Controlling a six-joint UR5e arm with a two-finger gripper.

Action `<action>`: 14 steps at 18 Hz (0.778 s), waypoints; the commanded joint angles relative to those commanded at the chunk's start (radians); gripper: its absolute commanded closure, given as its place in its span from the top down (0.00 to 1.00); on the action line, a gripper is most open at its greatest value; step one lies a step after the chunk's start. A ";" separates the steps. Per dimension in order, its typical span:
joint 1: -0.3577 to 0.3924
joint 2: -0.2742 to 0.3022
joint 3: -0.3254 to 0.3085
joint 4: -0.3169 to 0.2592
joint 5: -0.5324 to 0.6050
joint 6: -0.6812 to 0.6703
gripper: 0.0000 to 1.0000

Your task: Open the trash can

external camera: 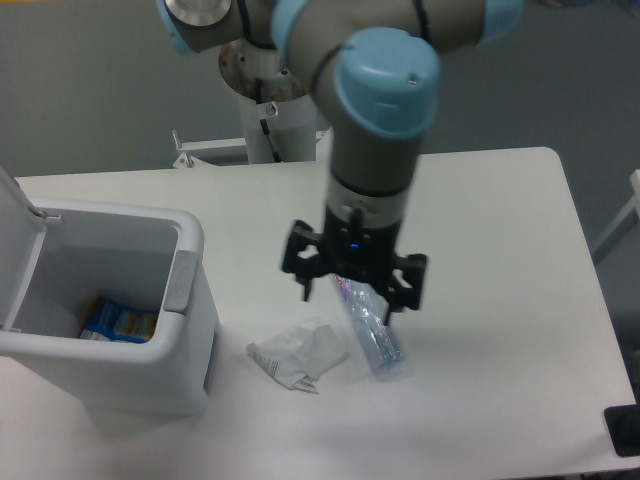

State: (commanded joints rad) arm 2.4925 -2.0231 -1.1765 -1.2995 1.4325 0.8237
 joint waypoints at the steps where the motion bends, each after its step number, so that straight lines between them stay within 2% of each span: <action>1: 0.018 -0.009 0.000 0.009 0.018 0.020 1.00; 4: 0.051 -0.046 0.000 0.019 0.043 0.174 1.00; 7: 0.100 -0.058 -0.005 0.013 0.103 0.258 1.00; 11: 0.157 -0.054 -0.069 0.014 0.105 0.396 1.00; 14: 0.155 -0.049 -0.101 0.020 0.104 0.407 1.00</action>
State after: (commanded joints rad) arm 2.6477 -2.0724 -1.2778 -1.2794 1.5370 1.2303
